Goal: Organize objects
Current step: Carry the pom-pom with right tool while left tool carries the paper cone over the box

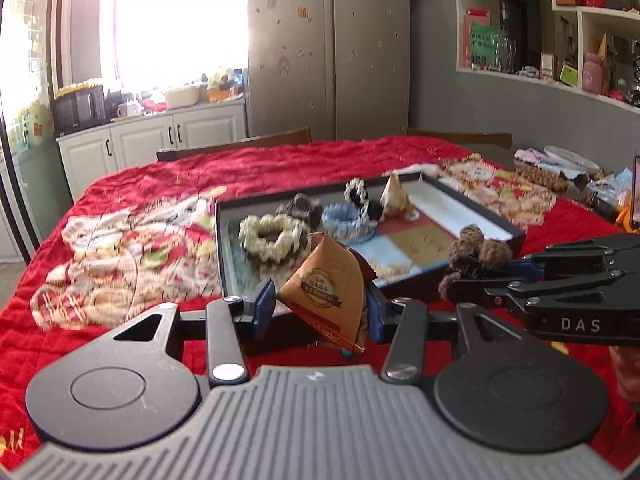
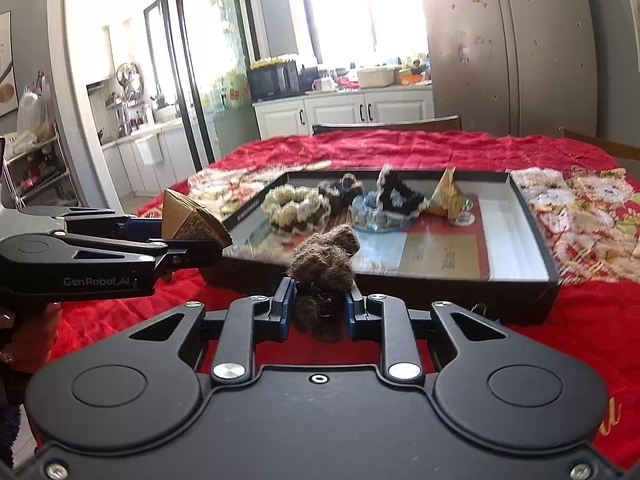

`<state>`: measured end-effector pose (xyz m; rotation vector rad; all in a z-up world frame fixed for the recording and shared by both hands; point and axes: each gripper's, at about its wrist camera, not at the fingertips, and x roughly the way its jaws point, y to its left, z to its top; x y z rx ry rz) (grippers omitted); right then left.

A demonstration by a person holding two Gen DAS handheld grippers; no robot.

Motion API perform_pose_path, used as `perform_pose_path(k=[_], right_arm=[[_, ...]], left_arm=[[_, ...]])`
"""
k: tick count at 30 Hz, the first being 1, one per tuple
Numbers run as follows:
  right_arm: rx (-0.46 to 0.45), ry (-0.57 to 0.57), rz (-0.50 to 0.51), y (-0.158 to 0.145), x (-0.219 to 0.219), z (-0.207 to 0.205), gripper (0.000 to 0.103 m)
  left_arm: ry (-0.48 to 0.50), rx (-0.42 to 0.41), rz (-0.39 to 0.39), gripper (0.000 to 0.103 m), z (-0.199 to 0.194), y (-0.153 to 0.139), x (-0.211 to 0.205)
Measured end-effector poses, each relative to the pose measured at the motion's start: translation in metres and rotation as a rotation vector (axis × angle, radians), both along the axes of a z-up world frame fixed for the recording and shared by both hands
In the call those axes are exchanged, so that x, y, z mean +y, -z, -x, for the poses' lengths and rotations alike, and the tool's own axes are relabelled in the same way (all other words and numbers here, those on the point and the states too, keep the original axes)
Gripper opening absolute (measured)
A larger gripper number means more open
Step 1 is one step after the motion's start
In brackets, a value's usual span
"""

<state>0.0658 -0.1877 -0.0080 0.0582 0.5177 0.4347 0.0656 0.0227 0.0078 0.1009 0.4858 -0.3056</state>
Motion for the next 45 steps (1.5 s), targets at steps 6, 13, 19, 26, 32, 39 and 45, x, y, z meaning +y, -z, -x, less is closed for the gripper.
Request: perform_pose_path(k=[6, 13, 19, 26, 32, 39, 45], right_arm=[[-0.051, 0.021, 0.006, -0.019, -0.009, -0.002, 0.024], [-0.096, 0.062, 0.007, -0.040, -0.023, -0.017, 0.023], [-0.089, 0.097, -0.004, -0.046, -0.032, -0.041, 0.024], [-0.078, 0.147, -0.007, -0.040, -0.038, -0.074, 0.024], [-0.070, 0.174, -0.033, -0.030, -0.043, -0.097, 0.024], [-0.058, 0.187, -0.034, -0.013, -0.041, -0.116, 0.024], [-0.017, 0.191, -0.015, 0.004, -0.037, -0.129, 0.024]], left_arm=[[-0.004, -0.022, 0.016, 0.050, -0.011, -0.014, -0.005], [-0.013, -0.033, 0.029, 0.050, -0.034, -0.024, -0.012], [-0.025, -0.012, 0.040, 0.050, -0.057, -0.023, -0.021], [-0.043, 0.011, 0.042, 0.050, -0.082, -0.017, -0.031], [-0.071, 0.019, 0.035, 0.050, -0.103, -0.008, -0.038], [-0.089, 0.038, 0.023, 0.050, -0.119, 0.008, -0.044], [-0.087, 0.049, -0.008, 0.050, -0.123, 0.017, -0.049]])
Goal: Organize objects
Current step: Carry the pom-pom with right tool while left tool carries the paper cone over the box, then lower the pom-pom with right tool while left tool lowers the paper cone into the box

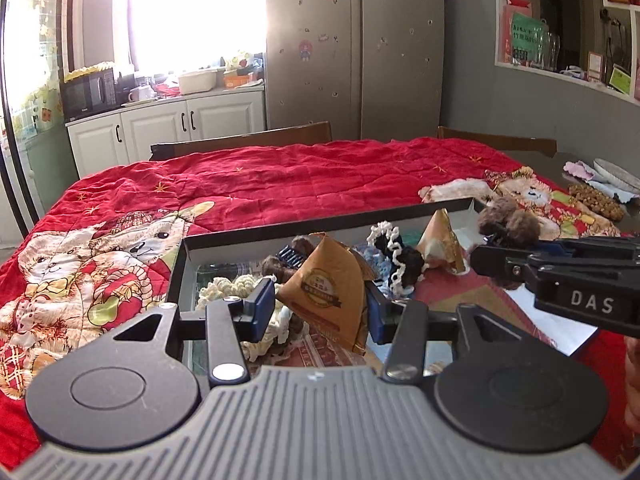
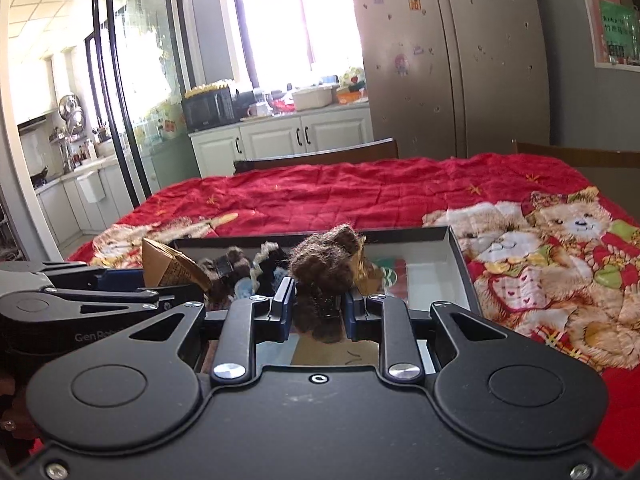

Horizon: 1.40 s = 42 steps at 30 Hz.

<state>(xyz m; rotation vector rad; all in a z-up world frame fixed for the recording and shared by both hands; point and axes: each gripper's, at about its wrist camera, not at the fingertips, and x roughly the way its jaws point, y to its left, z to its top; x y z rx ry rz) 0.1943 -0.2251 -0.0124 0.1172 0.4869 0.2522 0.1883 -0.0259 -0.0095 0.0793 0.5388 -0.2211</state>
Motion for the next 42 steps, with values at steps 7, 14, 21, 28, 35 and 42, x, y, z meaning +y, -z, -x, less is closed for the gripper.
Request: perform_pose_path(k=[7, 14, 21, 28, 35, 42], right_arm=[[0.042, 0.005, 0.011, 0.013, 0.002, -0.010, 0.024], [0.067, 0.008, 0.035, 0.022, 0.004, -0.016, 0.024], [0.088, 0.006, 0.048, 0.027, 0.004, -0.020, 0.024], [0.108, 0.000, 0.067, 0.031, 0.007, -0.022, 0.024], [0.114, -0.002, 0.068, 0.032, 0.008, -0.022, 0.024], [0.116, -0.003, 0.071, 0.033, 0.009, -0.023, 0.024]], left_arm=[[-0.002, 0.012, -0.033, 0.051, -0.003, 0.008, -0.004], [-0.004, 0.007, -0.066, 0.051, -0.003, 0.012, -0.008], [0.003, 0.007, -0.094, 0.051, -0.005, 0.015, -0.011], [0.003, -0.003, -0.128, 0.052, -0.005, 0.018, -0.015], [0.003, -0.005, -0.141, 0.052, -0.005, 0.020, -0.015], [0.005, -0.004, -0.140, 0.053, -0.005, 0.020, -0.015]])
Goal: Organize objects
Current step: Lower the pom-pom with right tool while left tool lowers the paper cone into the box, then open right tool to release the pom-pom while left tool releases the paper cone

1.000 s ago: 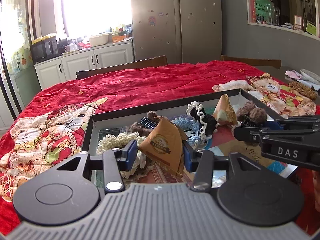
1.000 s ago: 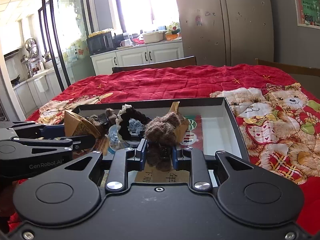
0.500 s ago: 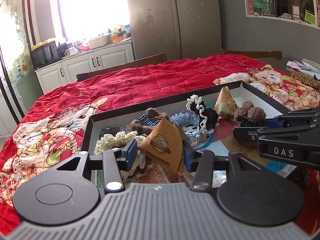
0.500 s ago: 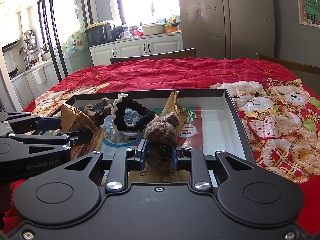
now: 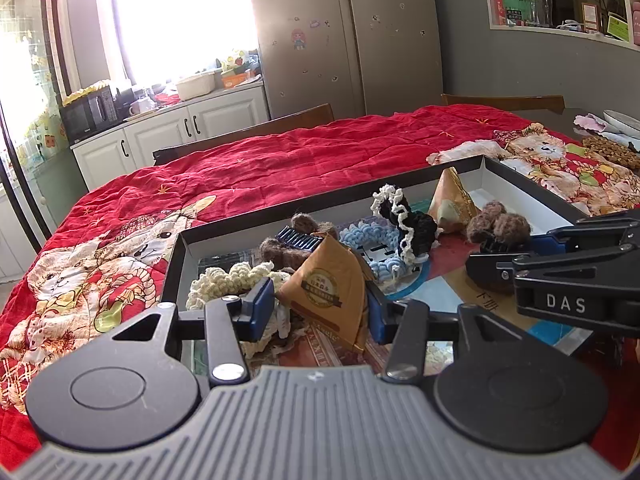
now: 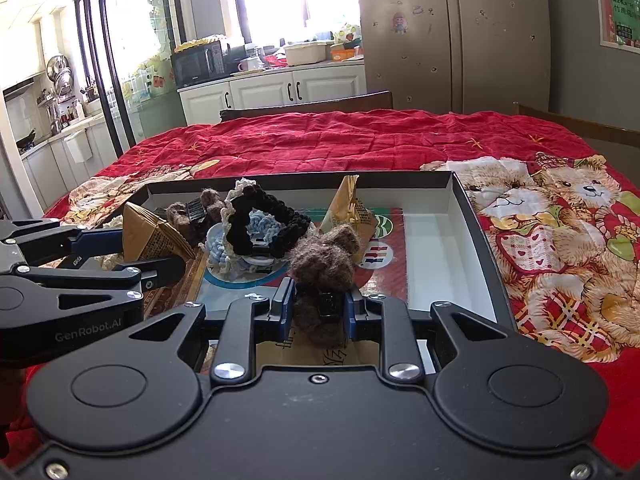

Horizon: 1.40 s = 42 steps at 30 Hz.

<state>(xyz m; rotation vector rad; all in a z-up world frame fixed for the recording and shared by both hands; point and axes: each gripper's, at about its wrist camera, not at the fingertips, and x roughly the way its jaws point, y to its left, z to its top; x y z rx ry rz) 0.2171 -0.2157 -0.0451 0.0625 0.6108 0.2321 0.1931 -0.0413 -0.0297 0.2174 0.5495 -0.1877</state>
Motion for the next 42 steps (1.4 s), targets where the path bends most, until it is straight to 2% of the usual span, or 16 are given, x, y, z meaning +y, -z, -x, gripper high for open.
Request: perform_pose_path(k=[20, 25, 27, 29, 32, 42], right_arm=[[0.009, -0.012, 0.018, 0.003, 0.002, -0.002, 0.026], [0.008, -0.014, 0.023, 0.003, 0.003, -0.002, 0.027], [0.007, -0.013, 0.022, 0.003, 0.003, -0.003, 0.032], [-0.001, -0.005, 0.018, 0.002, 0.002, -0.002, 0.043], [-0.023, 0.003, 0.014, -0.001, 0.001, 0.001, 0.051], [-0.051, 0.017, 0.010, -0.008, -0.002, 0.004, 0.057]], left_arm=[[0.008, -0.006, -0.011, 0.057, 0.001, 0.002, -0.003], [0.016, -0.008, 0.003, 0.069, 0.003, 0.001, -0.003], [0.018, -0.008, 0.010, 0.071, 0.003, 0.000, -0.002], [0.020, -0.010, 0.016, 0.073, 0.004, -0.001, -0.002], [0.024, -0.017, 0.023, 0.076, 0.006, -0.003, -0.002], [0.023, -0.039, 0.036, 0.082, 0.011, -0.009, 0.000]])
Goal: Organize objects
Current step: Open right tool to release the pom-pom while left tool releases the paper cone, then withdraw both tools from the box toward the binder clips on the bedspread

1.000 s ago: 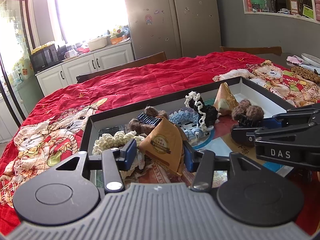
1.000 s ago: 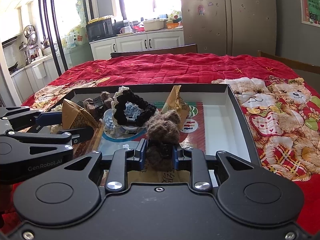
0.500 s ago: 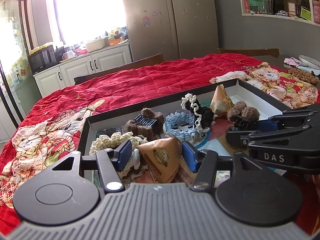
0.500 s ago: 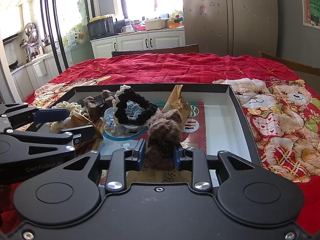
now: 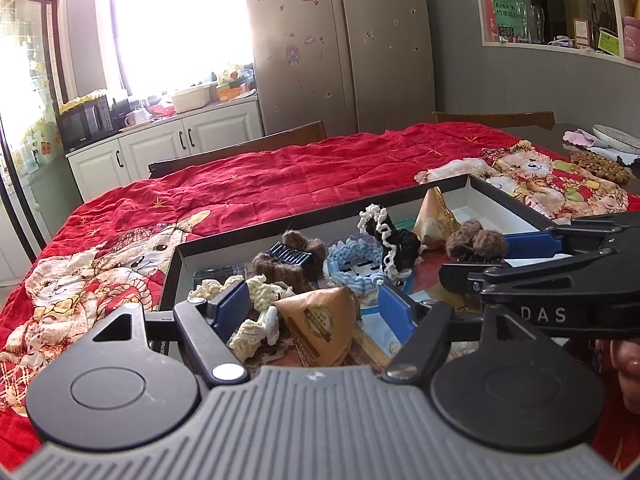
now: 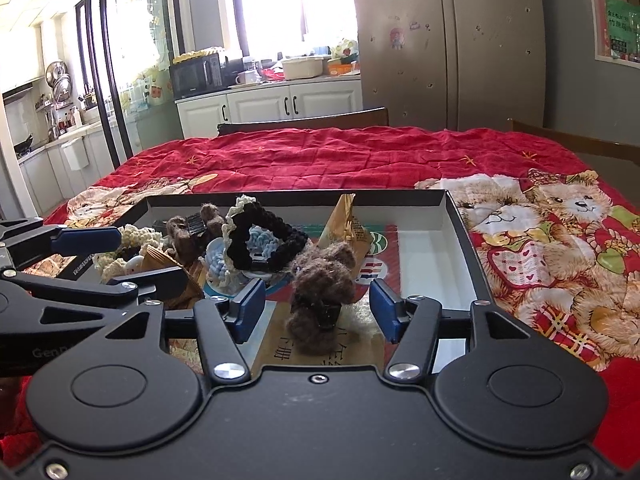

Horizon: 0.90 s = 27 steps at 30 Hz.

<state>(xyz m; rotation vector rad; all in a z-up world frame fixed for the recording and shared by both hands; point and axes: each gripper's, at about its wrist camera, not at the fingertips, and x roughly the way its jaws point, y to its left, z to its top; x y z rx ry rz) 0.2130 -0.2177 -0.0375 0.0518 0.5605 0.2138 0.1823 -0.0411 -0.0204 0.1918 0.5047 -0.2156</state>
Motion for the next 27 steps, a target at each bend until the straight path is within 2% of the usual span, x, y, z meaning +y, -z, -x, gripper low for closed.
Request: perform_pose_path(k=[6, 27], right_arm=[[-0.019, 0.005, -0.012, -0.006, -0.002, 0.005, 0.058], [-0.050, -0.015, -0.020, -0.025, -0.002, 0.025, 0.059]], left_arm=[[-0.006, -0.015, 0.013, 0.086, 0.005, -0.005, 0.002], [-0.036, -0.029, 0.042, 0.088, 0.023, -0.022, 0.014]])
